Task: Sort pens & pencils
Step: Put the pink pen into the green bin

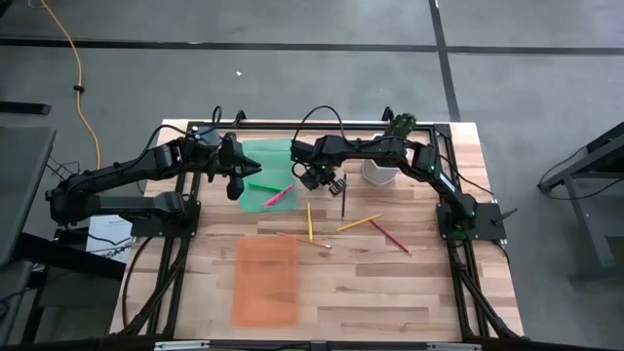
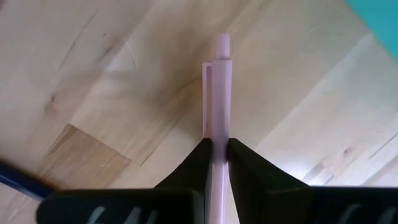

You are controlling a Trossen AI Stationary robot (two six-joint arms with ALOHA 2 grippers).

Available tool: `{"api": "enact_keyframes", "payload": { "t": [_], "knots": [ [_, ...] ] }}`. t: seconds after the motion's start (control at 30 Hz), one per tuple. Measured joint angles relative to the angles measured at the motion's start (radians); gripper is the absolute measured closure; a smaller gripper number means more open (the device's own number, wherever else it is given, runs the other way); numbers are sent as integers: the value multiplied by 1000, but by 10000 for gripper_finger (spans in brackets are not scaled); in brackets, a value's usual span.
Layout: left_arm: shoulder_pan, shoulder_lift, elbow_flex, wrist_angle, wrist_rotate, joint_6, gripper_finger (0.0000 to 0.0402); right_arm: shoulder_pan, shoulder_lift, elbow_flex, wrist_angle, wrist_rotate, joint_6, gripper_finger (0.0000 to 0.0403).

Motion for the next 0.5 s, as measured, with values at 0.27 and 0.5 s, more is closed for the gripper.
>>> {"api": "enact_keyframes", "payload": {
  "t": [0.27, 0.5],
  "knots": [
    [0, 0, 0, 0, 0, 8, 355, 0, 0, 0, -1, 0, 30, 371],
    [0, 0, 0, 0, 0, 10, 355, -2, -1, 0, -9, 0, 62, 371]
  ]
}}
